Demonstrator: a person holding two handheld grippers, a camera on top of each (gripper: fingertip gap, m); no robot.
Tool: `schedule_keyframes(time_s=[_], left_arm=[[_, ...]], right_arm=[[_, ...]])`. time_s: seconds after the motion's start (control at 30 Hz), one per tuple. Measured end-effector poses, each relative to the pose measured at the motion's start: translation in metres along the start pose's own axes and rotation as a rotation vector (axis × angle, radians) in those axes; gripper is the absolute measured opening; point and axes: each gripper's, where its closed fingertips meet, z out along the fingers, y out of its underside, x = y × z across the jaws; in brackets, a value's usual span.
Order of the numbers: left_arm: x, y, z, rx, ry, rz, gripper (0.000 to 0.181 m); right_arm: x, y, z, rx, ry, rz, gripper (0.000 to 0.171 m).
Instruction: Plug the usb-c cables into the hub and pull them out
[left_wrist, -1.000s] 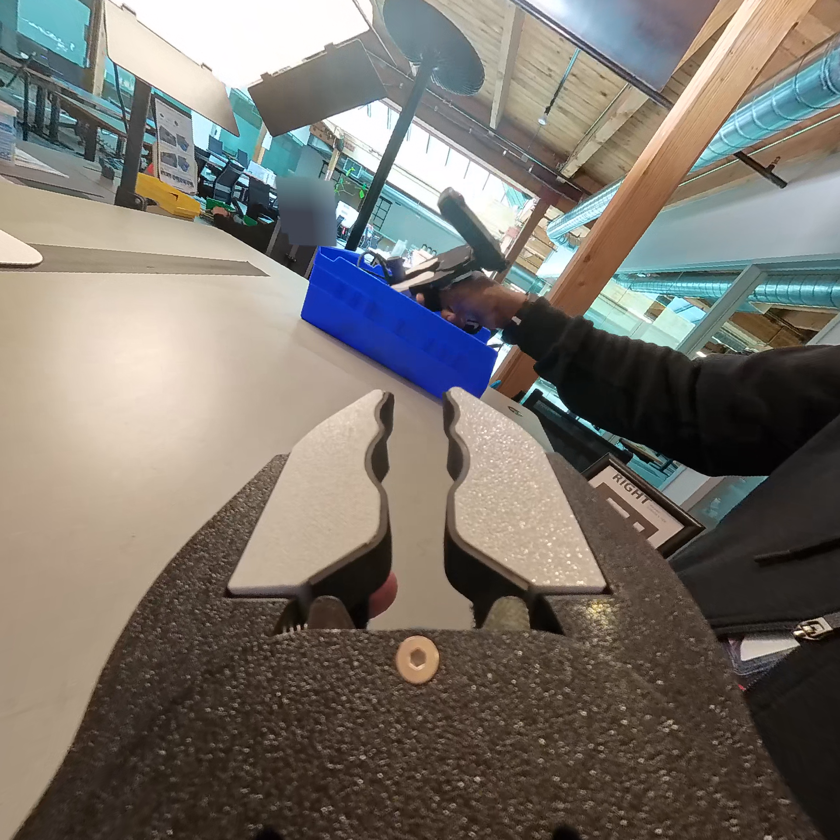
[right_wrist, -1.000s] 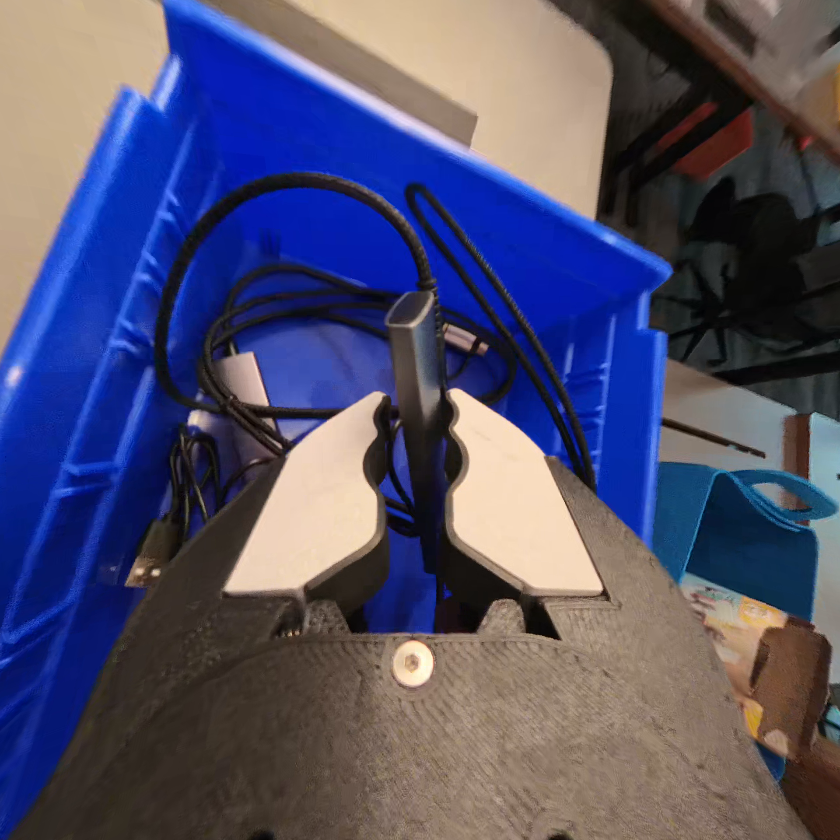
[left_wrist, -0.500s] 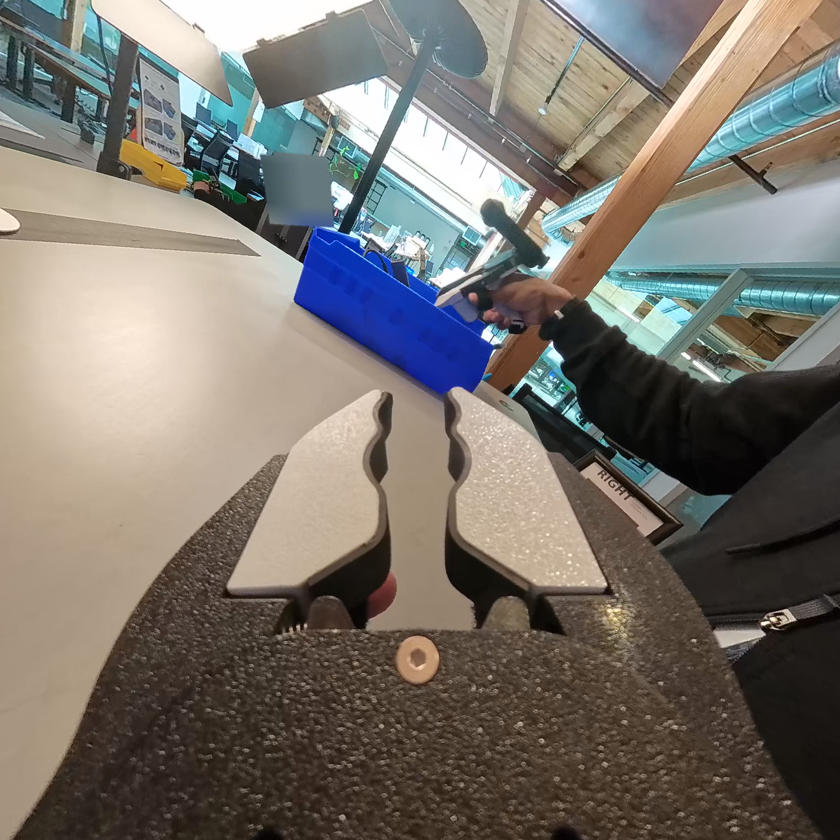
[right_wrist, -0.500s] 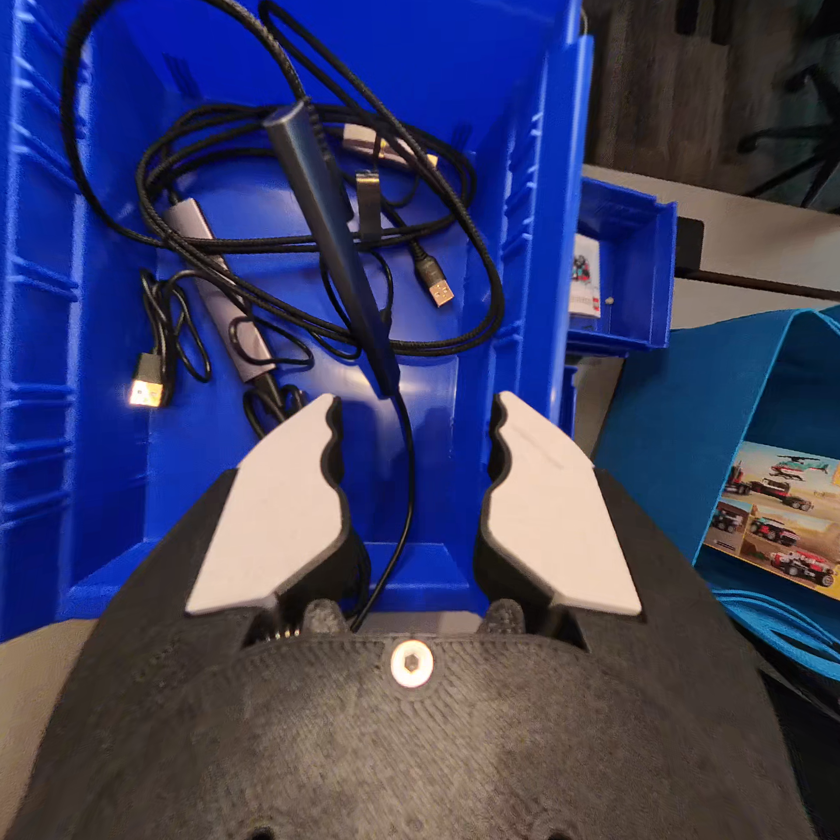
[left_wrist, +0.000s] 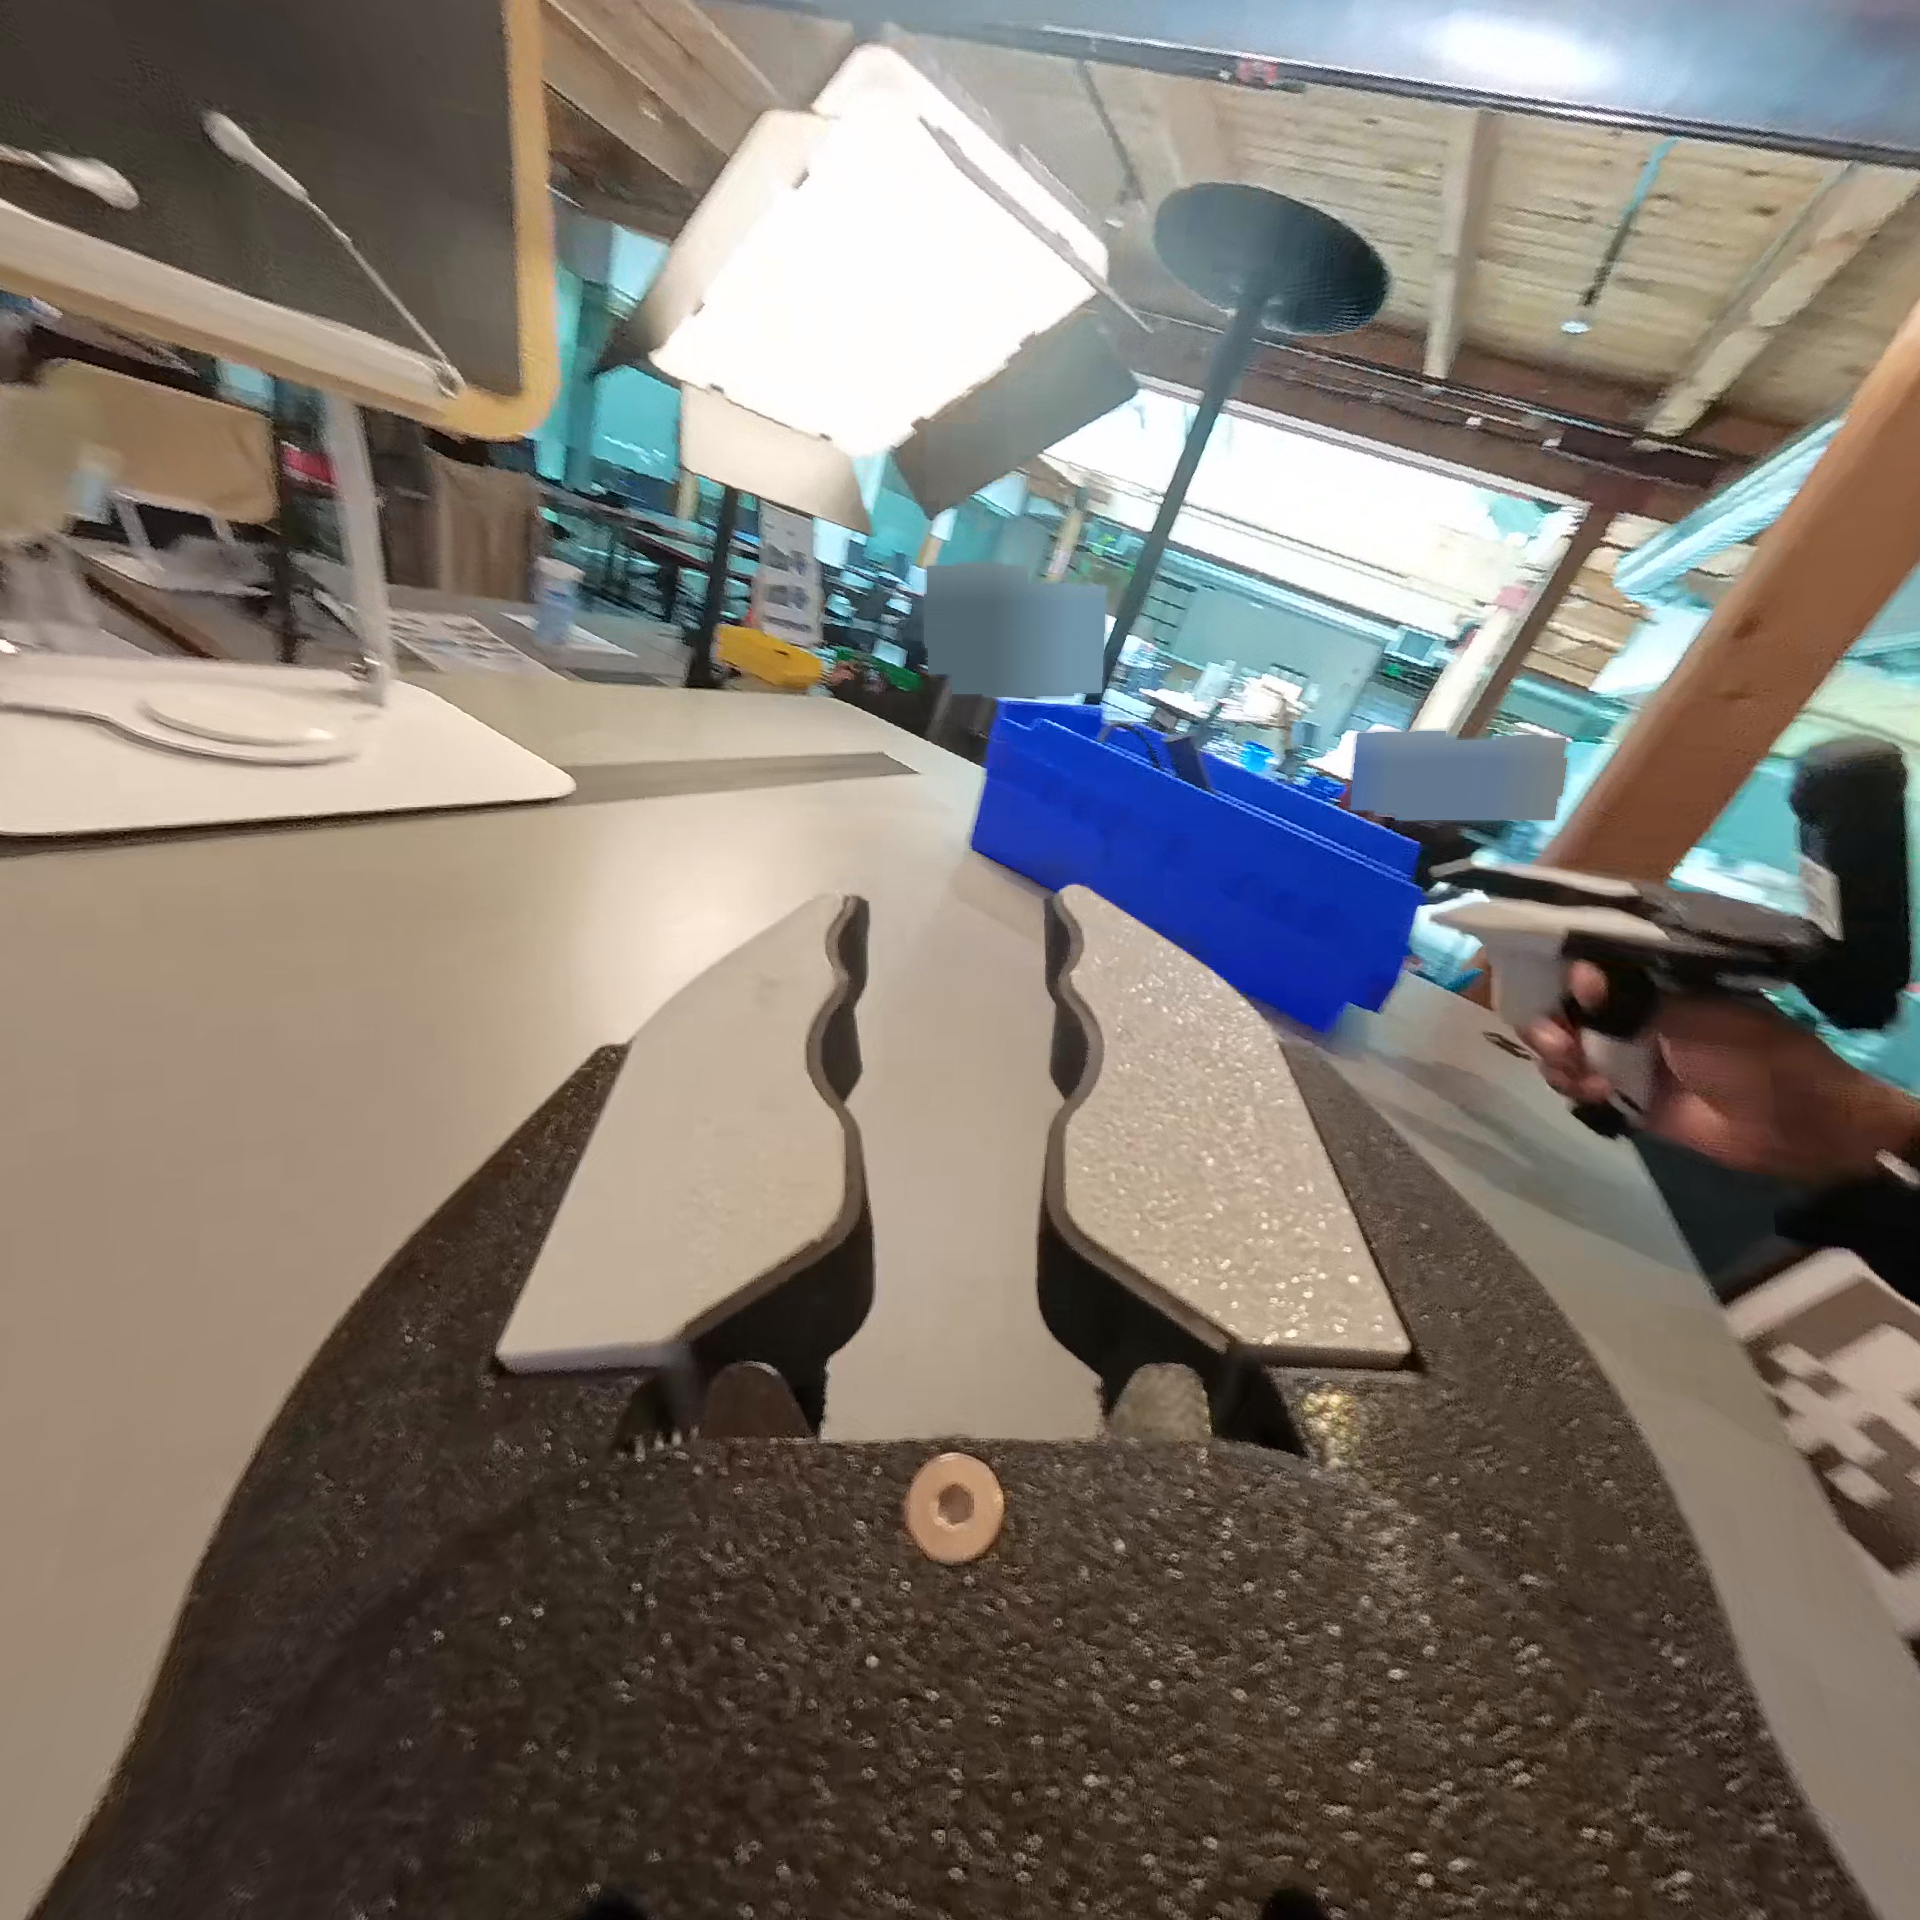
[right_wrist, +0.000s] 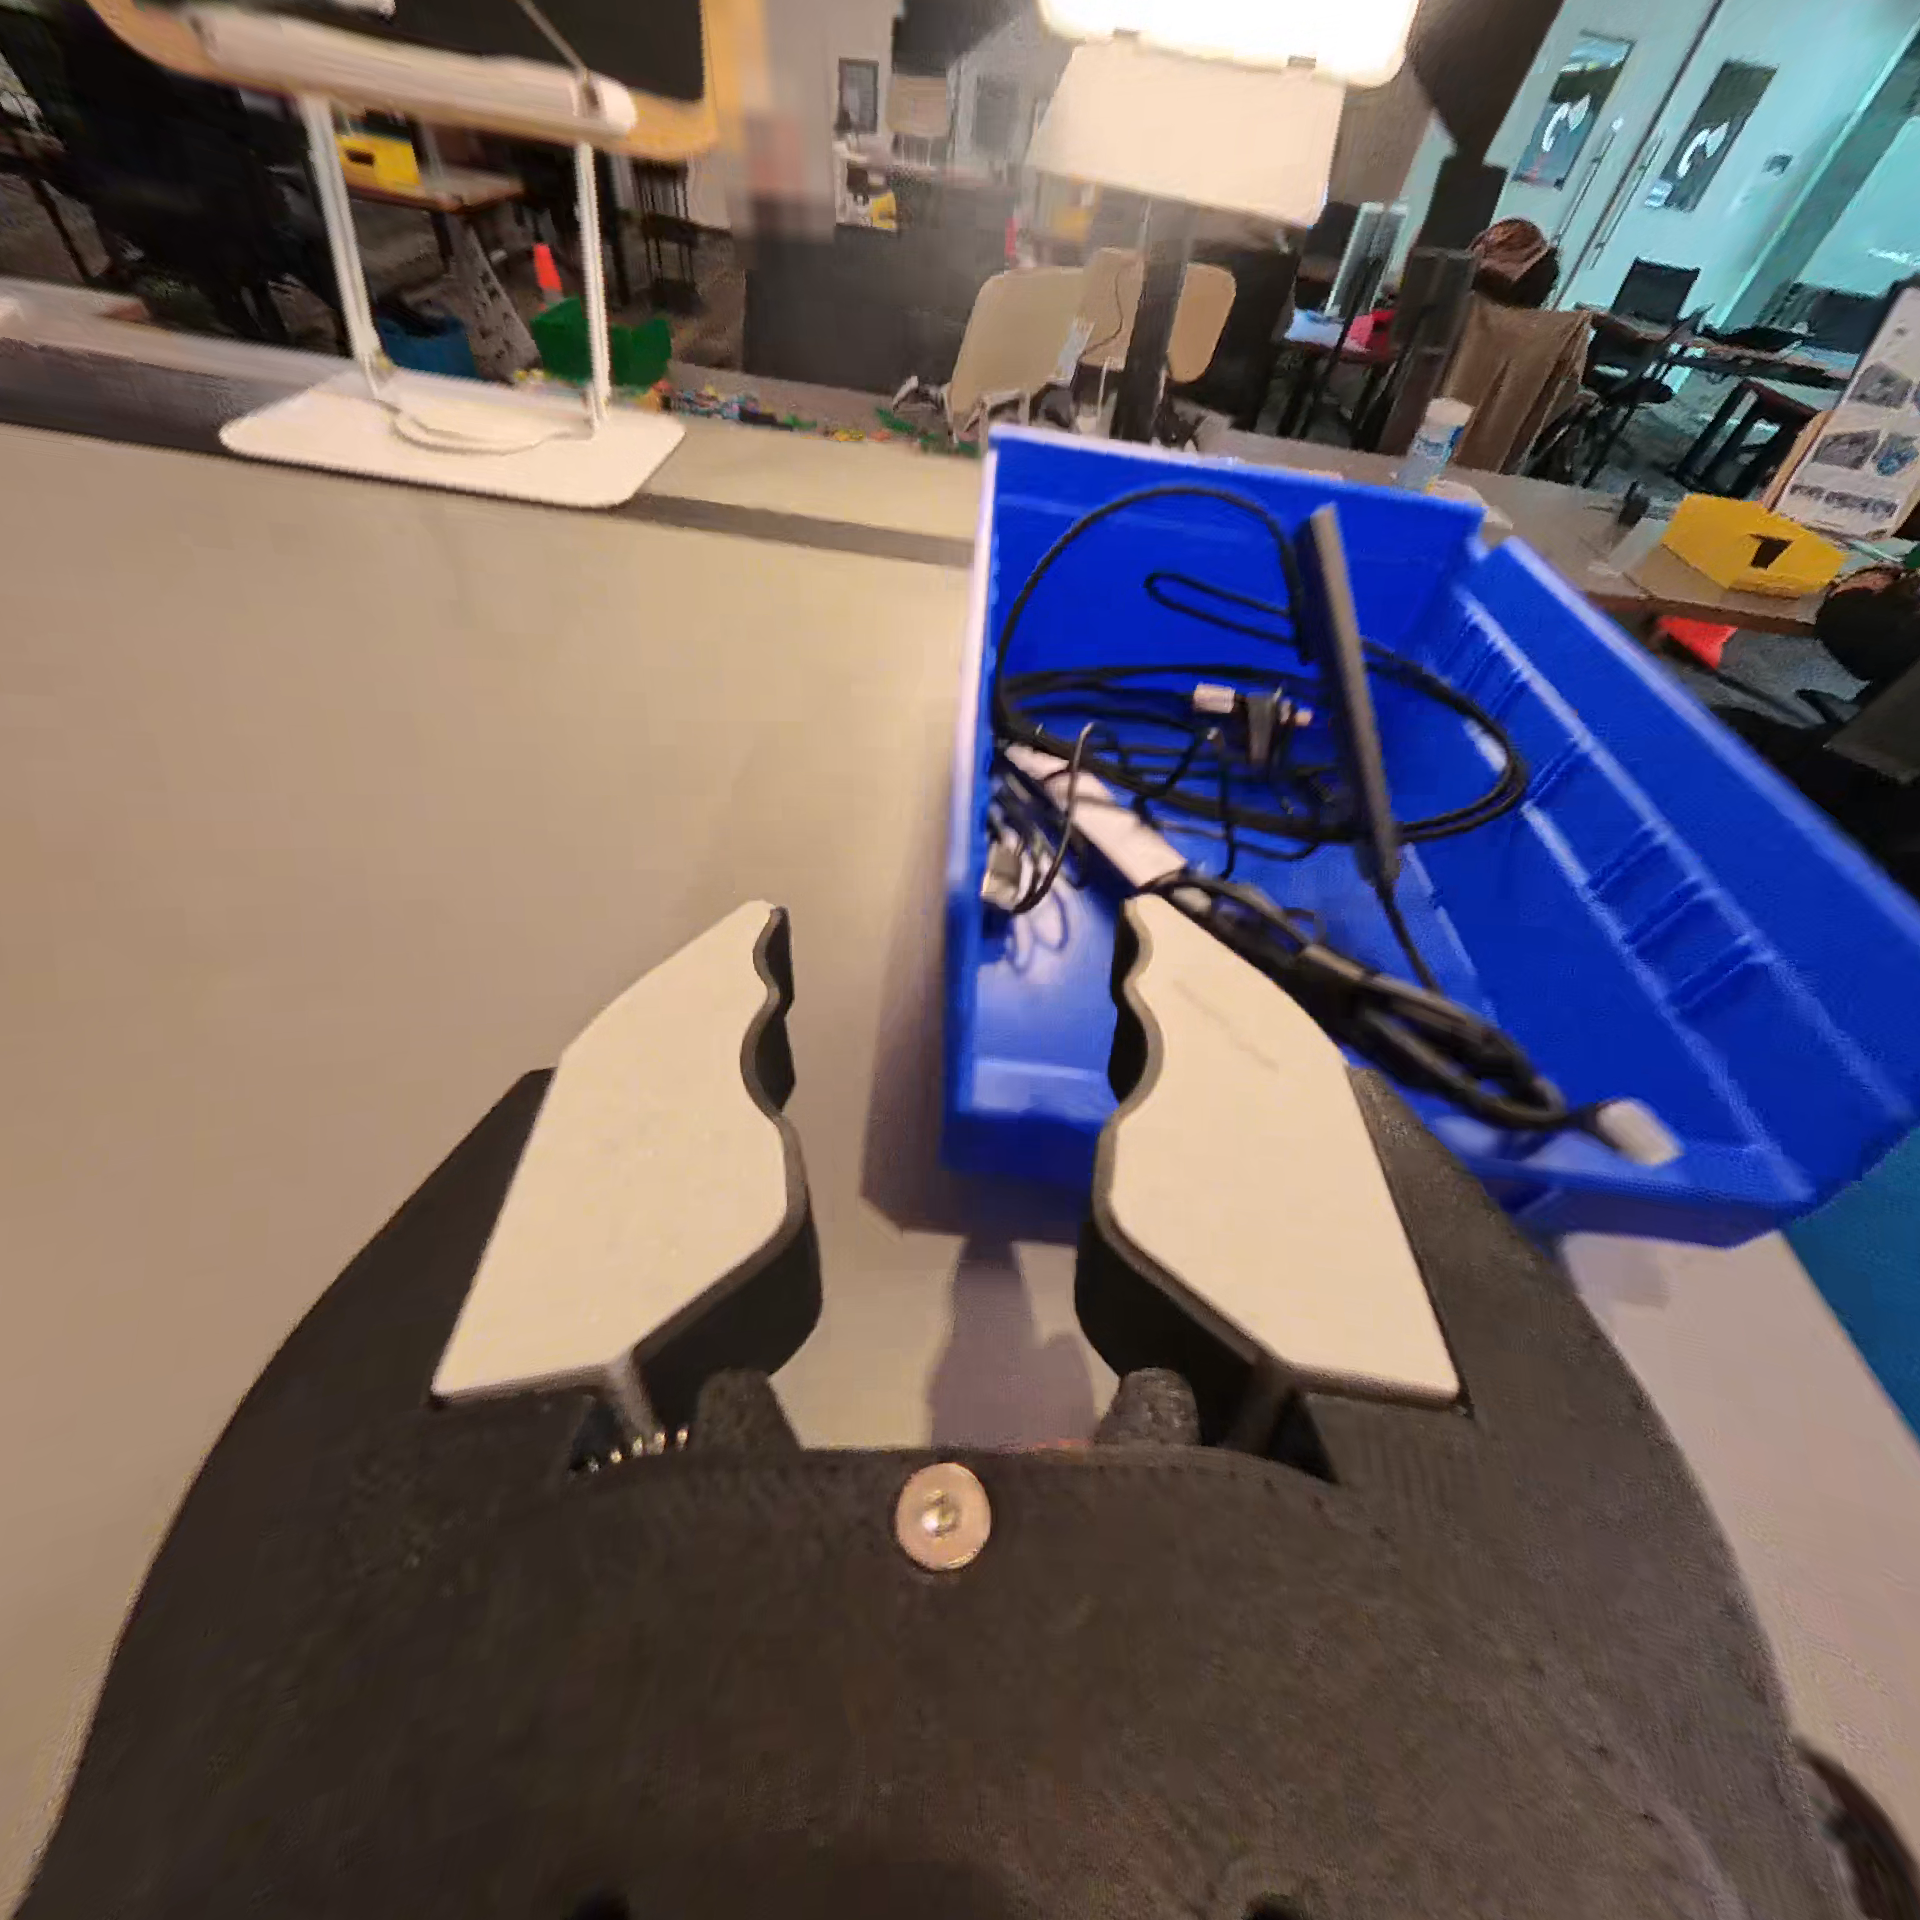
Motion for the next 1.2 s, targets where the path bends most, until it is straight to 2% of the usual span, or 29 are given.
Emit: schedule_keyframes(time_s=[0.1,0.23,0.37,0.5,0.67,1.07,1.2], left_arm=[[-0.018,-0.002,-0.008,-0.013,-0.193,0.101,0.034],[-0.062,0.012,-0.046,-0.252,-0.583,0.314,0.035],[-0.079,0.031,-0.096,-0.443,-0.728,0.289,0.038],[-0.098,0.046,-0.154,-0.643,-0.884,0.359,0.043],[-0.102,0.045,-0.177,-0.648,-0.919,0.317,0.044],[-0.103,0.054,-0.176,-0.692,-0.860,0.262,0.048],[-0.103,0.052,-0.188,-0.686,-0.877,0.251,0.048]], right_arm=[[-0.015,0.029,0.008,-0.071,0.026,-0.067,0.064],[-0.008,0.029,0.015,-0.088,0.114,-0.169,0.072],[-0.001,0.032,0.023,-0.122,0.135,-0.131,0.077],[0.007,0.027,0.031,-0.103,0.163,-0.097,0.080],[0.008,0.021,0.041,-0.088,0.203,-0.097,0.086],[0.010,0.024,0.050,-0.131,0.217,-0.089,0.085],[0.010,0.025,0.051,-0.141,0.218,-0.099,0.084]])
